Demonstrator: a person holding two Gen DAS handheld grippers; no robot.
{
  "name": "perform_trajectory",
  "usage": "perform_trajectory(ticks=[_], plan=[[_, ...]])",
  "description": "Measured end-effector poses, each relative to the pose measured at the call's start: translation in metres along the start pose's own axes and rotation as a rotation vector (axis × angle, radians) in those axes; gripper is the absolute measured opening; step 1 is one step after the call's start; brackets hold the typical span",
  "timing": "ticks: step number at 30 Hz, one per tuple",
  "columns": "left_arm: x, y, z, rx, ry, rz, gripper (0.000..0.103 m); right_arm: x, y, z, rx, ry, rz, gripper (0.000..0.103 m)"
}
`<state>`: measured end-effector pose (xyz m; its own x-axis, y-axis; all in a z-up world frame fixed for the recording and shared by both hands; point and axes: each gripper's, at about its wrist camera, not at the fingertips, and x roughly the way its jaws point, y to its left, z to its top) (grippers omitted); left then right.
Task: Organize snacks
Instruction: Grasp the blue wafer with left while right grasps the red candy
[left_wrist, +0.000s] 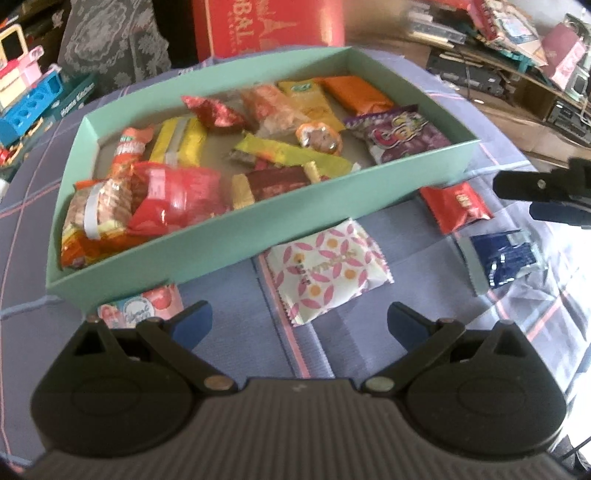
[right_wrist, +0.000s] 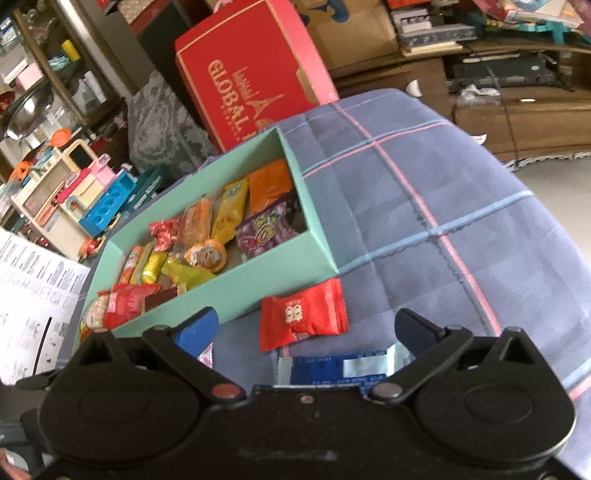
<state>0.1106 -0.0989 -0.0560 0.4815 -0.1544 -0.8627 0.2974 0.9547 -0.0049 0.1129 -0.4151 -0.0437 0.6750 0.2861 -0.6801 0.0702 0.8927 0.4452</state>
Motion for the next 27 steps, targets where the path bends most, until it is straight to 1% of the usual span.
perform_trajectory(ticks=[3, 8, 11, 15, 18, 20, 22, 24, 25, 27], plan=[[0.005, 0.002, -0.001, -0.016, 0.02, 0.0, 0.103, 0.009, 0.001, -0.002, -0.025, 0.026, 0.012, 0.103], [0.01, -0.003, 0.0, 0.003, 0.029, 0.008, 0.103, 0.019, -0.002, -0.006, -0.044, 0.048, 0.005, 0.103], [0.014, -0.006, 0.001, 0.004, 0.037, 0.003, 0.103, 0.018, -0.002, -0.006, -0.049, 0.047, 0.008, 0.103], [0.019, -0.013, 0.0, 0.014, 0.047, -0.004, 0.103, 0.016, 0.0, -0.002, -0.069, 0.022, -0.008, 0.103], [0.021, -0.014, -0.001, 0.02, 0.042, 0.008, 0.103, 0.023, 0.01, 0.004, -0.12, 0.018, -0.022, 0.099], [0.02, -0.012, 0.0, 0.013, 0.034, 0.024, 0.103, 0.031, 0.018, 0.006, -0.162, 0.021, -0.032, 0.09], [0.021, -0.006, 0.002, -0.011, 0.03, 0.03, 0.103, 0.04, 0.024, 0.006, -0.19, 0.036, -0.037, 0.088], [0.02, 0.0, 0.003, -0.039, 0.029, 0.03, 0.103, 0.049, 0.029, 0.005, -0.2, 0.054, -0.039, 0.082], [0.02, 0.003, 0.004, -0.05, 0.028, 0.03, 0.103, 0.054, 0.031, 0.003, -0.207, 0.062, -0.044, 0.082], [0.02, 0.005, 0.004, -0.058, 0.026, 0.031, 0.103, 0.057, 0.04, -0.002, -0.27, 0.047, -0.077, 0.072]])
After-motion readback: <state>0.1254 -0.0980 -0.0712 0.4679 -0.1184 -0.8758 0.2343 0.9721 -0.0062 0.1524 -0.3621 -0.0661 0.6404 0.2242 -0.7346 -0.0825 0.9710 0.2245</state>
